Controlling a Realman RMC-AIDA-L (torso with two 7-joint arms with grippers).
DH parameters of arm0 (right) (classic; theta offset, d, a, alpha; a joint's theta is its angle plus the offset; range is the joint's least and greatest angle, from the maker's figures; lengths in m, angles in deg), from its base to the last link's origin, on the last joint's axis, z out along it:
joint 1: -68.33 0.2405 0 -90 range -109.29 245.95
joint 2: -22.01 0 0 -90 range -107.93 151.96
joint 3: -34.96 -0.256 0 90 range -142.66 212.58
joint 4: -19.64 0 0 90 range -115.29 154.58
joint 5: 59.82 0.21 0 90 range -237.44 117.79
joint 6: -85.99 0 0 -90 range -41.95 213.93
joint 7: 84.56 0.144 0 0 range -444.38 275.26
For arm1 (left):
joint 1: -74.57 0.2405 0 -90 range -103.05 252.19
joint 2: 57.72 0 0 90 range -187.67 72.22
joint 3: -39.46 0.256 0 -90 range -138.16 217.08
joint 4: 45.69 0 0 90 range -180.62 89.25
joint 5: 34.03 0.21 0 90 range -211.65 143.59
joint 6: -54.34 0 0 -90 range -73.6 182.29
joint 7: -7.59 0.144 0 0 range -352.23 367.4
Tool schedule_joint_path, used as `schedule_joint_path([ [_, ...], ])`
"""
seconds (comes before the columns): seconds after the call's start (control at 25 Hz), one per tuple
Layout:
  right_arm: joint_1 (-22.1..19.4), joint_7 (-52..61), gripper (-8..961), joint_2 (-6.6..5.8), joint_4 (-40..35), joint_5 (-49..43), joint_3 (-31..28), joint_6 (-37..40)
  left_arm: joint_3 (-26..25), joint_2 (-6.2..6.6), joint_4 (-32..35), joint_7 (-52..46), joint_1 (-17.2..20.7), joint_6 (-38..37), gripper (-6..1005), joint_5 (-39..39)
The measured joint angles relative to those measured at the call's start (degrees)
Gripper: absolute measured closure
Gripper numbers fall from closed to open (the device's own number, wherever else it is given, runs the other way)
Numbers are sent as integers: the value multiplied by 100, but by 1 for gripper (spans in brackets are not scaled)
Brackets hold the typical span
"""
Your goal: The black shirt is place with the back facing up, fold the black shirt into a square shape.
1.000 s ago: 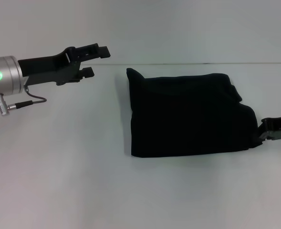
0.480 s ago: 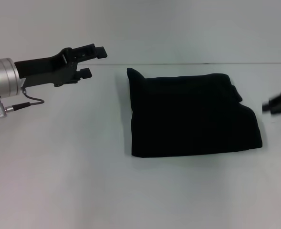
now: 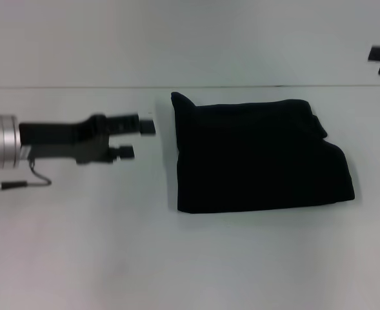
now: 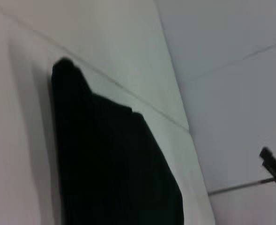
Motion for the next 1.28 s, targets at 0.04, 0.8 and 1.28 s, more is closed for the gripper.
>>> schedule_joint_path([
  [0.04, -99, -412, 413, 64, 82, 280, -96, -6, -14, -21, -46, 4, 31, -23, 69, 7],
  [0.8, -1486, -3934, 238, 925, 1004, 2356, -772, 386, 96, -648, -1305, -150, 146, 1421, 108, 34],
  [1.28, -1433, -3982, 238, 936, 1028, 2376, -812, 393, 185, -710, -1574, -606, -64, 2157, 201, 51],
])
